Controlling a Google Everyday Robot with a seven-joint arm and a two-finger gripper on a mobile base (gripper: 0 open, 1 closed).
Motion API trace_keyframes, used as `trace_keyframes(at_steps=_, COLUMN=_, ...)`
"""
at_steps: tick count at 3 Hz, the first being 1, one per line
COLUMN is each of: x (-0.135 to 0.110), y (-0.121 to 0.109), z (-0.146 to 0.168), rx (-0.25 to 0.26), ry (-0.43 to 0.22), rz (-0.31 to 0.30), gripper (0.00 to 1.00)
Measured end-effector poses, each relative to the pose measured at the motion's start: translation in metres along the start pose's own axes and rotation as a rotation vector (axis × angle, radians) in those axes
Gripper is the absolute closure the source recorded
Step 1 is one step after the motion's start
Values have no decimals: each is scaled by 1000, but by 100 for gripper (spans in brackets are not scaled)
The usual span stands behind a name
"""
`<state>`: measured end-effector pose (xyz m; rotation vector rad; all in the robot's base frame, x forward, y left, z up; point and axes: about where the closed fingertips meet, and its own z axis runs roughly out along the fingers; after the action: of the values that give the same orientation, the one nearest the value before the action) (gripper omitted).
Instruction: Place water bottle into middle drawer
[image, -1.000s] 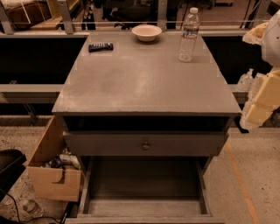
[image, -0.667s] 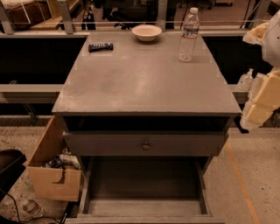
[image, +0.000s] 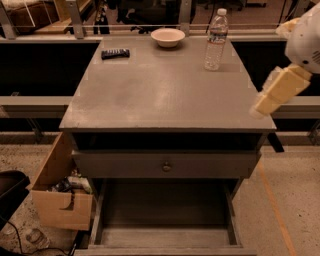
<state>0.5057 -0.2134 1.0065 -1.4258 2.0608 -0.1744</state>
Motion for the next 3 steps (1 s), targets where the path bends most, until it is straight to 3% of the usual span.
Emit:
trace_keyframes(at_steps=2, x=0, y=-78, z=58, rx=144, ry=-286, rz=243, gripper=0)
trace_keyframes(at_steps=3, x=-1, y=-117, z=91, rx=234, ry=-515, rz=355, gripper=0)
